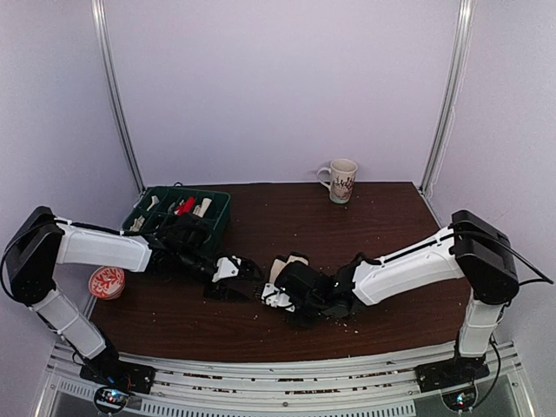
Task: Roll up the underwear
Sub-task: Roll the underwear at the center of the board.
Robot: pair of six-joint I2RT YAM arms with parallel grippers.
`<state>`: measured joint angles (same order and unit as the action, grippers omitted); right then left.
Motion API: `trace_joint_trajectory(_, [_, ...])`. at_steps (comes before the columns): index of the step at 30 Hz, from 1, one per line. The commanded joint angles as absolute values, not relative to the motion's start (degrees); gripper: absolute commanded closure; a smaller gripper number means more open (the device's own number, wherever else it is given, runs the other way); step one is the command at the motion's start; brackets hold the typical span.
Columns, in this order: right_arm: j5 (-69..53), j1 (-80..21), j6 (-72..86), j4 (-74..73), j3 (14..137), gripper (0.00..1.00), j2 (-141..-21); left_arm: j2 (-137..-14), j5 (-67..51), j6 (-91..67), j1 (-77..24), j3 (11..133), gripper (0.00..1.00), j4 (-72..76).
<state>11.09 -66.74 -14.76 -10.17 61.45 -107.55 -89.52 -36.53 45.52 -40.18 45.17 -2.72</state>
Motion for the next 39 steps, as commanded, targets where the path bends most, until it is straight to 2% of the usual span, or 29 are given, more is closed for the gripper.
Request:
trace_joint_trajectory(1, [2.60, -63.77, -12.25, -16.52, 66.07, 0.95, -109.43, -88.25, -35.92, 51.01, -40.59, 42.25, 0.52, 3.37])
trace_joint_trajectory(3, [-0.78, -62.54, -11.66, -17.44, 67.07, 0.98, -109.52, -88.33, -35.10, 52.06, -41.05, 41.50, 0.54, 4.14])
trace_joint_trajectory(19, [-29.41, -57.19, -5.72, -26.99, 76.11, 1.00, -115.92, -86.27, -11.82, 57.31, -54.48, 29.23, 0.55, 23.66])
trace_joint_trajectory(26, [-32.61, -57.23, -5.09, -26.54, 75.53, 1.00, -115.07, -88.55, -6.00, 58.19, -57.21, 27.97, 0.56, 28.68])
trace_joint_trajectory(39, [-33.29, -57.18, -4.93, -27.11, 76.51, 1.00, -116.13, -89.68, -5.45, 65.48, -60.94, 23.47, 0.57, 30.89])
